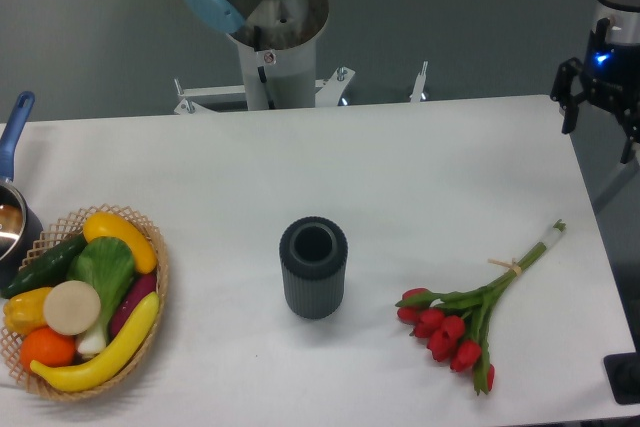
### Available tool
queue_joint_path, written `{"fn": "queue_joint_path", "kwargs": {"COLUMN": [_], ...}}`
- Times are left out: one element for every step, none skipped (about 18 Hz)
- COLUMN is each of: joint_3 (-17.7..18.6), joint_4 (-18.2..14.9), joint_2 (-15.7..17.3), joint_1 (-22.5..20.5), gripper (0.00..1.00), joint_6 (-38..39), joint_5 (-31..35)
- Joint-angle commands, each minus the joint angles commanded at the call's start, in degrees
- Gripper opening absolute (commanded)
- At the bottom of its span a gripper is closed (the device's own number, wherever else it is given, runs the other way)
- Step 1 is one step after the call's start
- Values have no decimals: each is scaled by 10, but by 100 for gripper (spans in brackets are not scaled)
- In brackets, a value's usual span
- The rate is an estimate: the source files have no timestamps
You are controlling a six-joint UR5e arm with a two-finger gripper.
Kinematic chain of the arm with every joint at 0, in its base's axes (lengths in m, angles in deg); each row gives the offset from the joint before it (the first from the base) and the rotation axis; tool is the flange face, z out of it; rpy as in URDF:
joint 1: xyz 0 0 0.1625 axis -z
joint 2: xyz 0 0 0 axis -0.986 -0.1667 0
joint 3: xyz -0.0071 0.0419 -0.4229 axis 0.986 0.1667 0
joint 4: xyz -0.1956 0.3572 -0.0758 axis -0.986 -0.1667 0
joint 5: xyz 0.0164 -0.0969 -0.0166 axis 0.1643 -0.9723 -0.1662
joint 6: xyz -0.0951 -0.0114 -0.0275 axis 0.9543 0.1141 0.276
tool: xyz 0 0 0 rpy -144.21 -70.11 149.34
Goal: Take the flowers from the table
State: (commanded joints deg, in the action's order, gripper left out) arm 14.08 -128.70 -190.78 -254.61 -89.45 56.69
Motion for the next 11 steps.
{"fn": "queue_joint_path", "kwargs": {"joint_3": [-1, 0, 0, 0, 2, 7, 13, 21, 27, 31, 33], "joint_4": [0, 1, 0, 0, 0, 0, 2, 7, 24, 34, 34], "joint_2": [0, 0, -1, 0, 0, 3, 4, 6, 8, 8, 8], "joint_1": [0, 1, 1, 1, 1, 0, -1, -1, 0, 0, 0], "gripper": [100, 100, 100, 100, 100, 100, 100, 100, 100, 100, 100], "joint_6": [0, -2, -3, -3, -3, -3, -1, 0, 1, 3, 9], "joint_5": [0, 1, 1, 1, 2, 1, 0, 0, 0, 1, 1]}}
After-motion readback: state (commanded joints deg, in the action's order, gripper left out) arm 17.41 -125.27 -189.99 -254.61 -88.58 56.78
